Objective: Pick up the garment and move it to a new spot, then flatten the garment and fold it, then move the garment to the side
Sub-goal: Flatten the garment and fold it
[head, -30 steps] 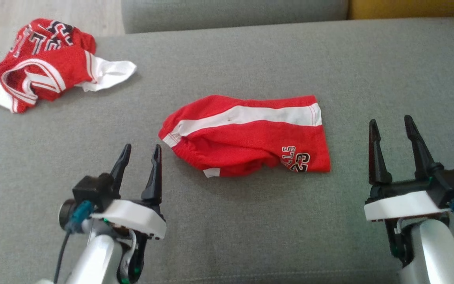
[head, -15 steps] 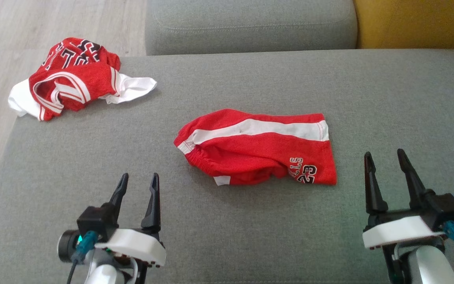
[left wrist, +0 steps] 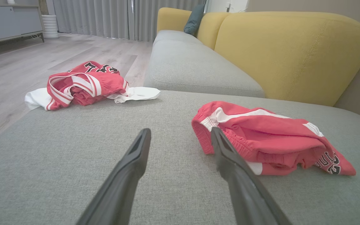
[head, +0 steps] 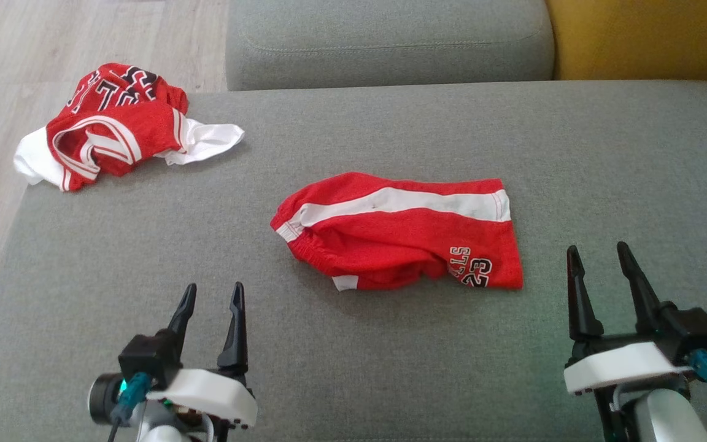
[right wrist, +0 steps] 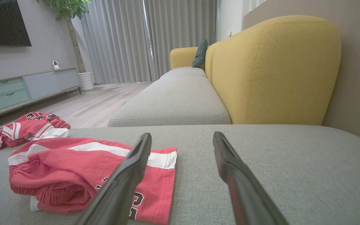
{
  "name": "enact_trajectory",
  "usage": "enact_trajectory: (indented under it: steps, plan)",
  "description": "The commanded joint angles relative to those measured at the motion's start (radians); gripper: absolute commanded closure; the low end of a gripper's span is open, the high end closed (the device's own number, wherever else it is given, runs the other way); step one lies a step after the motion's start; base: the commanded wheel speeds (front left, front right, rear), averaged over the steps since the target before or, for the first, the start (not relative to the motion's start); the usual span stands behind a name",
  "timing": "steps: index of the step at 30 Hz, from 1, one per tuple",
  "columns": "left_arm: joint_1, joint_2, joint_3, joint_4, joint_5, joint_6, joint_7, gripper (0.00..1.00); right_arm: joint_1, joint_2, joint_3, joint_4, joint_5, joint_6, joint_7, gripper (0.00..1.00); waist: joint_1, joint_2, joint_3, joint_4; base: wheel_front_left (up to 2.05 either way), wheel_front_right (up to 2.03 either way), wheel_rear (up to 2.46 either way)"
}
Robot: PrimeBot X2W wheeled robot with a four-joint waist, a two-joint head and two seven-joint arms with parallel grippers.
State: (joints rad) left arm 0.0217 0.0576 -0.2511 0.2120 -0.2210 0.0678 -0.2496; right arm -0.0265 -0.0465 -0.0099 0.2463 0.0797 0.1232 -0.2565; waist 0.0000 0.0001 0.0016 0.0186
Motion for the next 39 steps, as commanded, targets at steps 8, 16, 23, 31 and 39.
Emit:
enact_trajectory:
  steps: [8,16,23,31,39]
  plan:
    - [-0.035,-0.006,0.038,-0.024,0.016,0.004,-0.012,0.00,-0.021,-0.004,0.022,-0.015,0.006,0.008,-0.005,0.00,0.0000,-0.0001,0.000,0.004,0.00,0.00,0.00]
    - [-0.039,-0.007,0.037,-0.021,0.019,0.006,-0.012,0.00,-0.028,-0.004,0.019,0.000,0.006,0.008,-0.005,0.00,0.0000,-0.0001,0.003,0.011,0.00,0.00,0.00]
    - [-0.051,-0.007,0.027,-0.007,0.012,0.003,-0.012,0.00,-0.037,-0.004,0.013,-0.001,-0.002,0.008,-0.005,0.00,0.0000,-0.0001,0.016,0.015,0.00,0.00,0.00]
    - [-0.150,-0.007,-0.032,0.079,-0.064,-0.025,0.005,0.00,-0.064,-0.004,0.016,-0.009,-0.010,0.008,-0.005,0.00,0.0000,-0.0001,0.066,0.006,0.00,0.00,0.00]
    - [-0.297,-0.007,-0.070,0.150,-0.217,-0.019,0.072,0.00,-0.103,-0.004,0.024,-0.022,-0.019,0.008,-0.005,0.00,0.0000,-0.0001,0.142,-0.023,0.00,0.00,0.00]
